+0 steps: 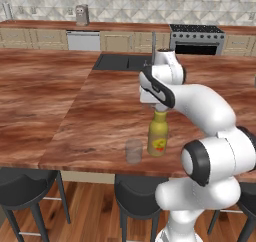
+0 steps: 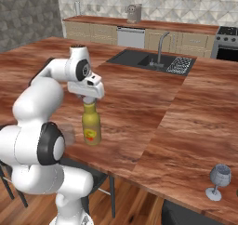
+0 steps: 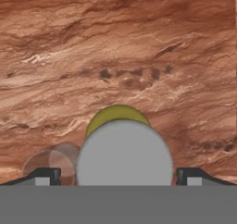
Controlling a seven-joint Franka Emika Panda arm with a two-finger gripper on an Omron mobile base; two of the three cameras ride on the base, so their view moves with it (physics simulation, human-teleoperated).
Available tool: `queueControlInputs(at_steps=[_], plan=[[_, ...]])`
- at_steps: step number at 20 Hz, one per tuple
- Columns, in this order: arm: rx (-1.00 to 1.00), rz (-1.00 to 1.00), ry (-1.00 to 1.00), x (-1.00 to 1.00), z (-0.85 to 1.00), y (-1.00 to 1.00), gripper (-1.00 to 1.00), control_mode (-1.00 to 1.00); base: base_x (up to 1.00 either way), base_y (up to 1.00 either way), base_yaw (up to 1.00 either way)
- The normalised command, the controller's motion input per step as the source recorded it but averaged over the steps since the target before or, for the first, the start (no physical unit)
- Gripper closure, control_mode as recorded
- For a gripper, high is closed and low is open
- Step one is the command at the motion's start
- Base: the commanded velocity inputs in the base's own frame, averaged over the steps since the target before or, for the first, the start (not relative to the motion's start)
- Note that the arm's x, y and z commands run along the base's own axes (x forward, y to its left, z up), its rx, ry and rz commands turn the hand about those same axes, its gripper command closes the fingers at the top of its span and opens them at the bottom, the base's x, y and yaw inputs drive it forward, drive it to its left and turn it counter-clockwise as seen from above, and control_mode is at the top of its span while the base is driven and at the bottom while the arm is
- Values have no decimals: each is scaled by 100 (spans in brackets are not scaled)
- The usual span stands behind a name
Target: There is a wine glass and glass cup on the dining counter. Place the wine bottle next to the wine glass and the juice bottle next to the glass cup.
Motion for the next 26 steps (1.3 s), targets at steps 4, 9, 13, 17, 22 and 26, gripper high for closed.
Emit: queueControlInputs(at_steps=[4,9,13,17,22,26], plan=[[0,0,-7,0,38,5,-100,-100,0,0,0],[0,0,-10,-12,34,0,-100,-100,0,0,0],[0,0,-12,-47,15,-1,-100,-100,0,0,0],[0,0,-25,-77,0,-1,-100,-100,0,0,0],[0,0,-33,-85,-4,0,-100,-100,0,0,0],[0,0,-30,-81,-1,0,-100,-100,0,0,0]])
